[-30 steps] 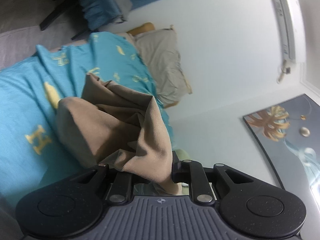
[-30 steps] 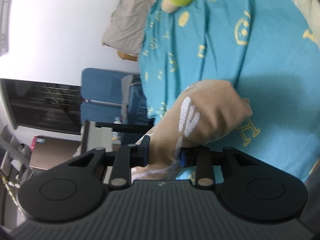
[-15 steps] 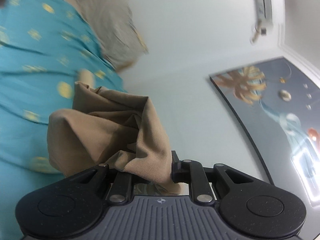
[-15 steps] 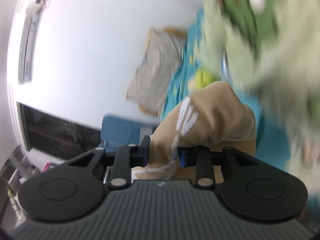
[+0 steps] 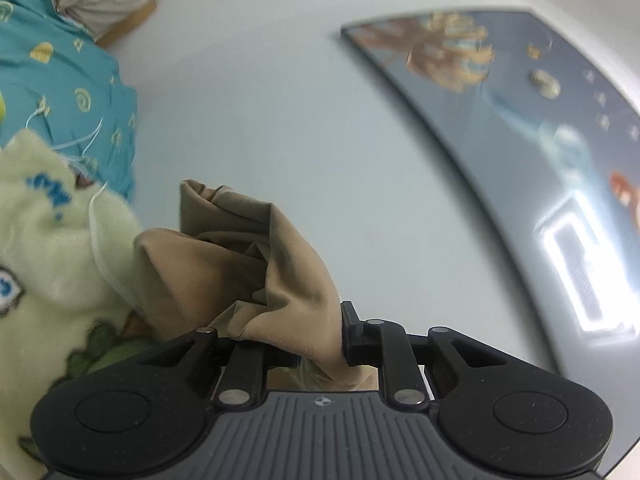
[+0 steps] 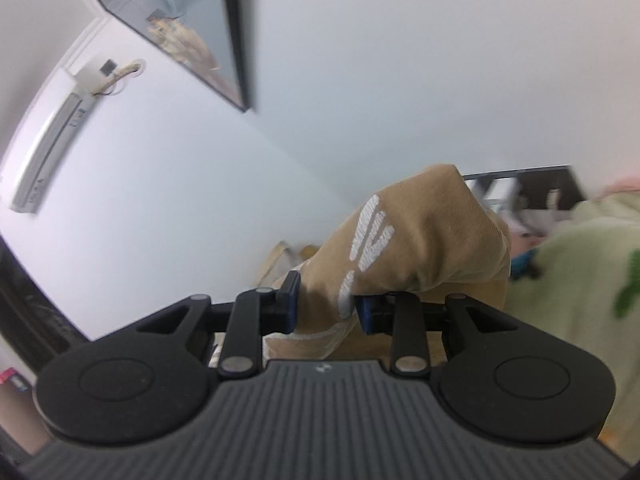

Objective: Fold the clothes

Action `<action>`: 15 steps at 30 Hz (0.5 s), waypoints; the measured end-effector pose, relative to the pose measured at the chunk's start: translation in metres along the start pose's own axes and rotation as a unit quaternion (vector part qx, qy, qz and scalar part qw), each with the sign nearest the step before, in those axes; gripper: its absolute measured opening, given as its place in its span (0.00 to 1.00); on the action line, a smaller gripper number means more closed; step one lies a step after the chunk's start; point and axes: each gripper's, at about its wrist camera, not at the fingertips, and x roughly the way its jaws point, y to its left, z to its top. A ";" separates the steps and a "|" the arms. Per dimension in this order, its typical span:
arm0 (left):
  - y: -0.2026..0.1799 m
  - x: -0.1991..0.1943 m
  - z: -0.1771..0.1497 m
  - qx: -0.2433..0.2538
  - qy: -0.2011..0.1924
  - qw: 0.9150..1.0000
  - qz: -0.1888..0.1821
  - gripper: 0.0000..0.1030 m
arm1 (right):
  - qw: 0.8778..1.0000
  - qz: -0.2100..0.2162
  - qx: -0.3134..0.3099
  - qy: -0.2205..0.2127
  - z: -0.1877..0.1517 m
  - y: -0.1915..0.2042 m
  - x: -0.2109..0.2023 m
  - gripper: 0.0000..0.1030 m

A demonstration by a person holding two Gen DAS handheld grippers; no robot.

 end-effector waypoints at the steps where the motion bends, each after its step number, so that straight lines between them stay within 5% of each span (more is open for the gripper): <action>1: 0.012 0.005 -0.008 0.007 0.013 1.000 0.008 0.20 | 1.000 -0.012 0.004 -0.002 -0.006 -0.011 -0.002 0.31; 8: 0.101 -0.017 -0.070 -0.027 0.059 0.997 0.046 0.20 | 0.998 -0.061 0.029 -0.002 -0.082 -0.078 -0.040 0.31; 15: 0.115 -0.036 -0.105 0.026 0.083 0.992 0.088 0.26 | 0.994 -0.107 0.018 0.001 -0.135 -0.108 -0.075 0.31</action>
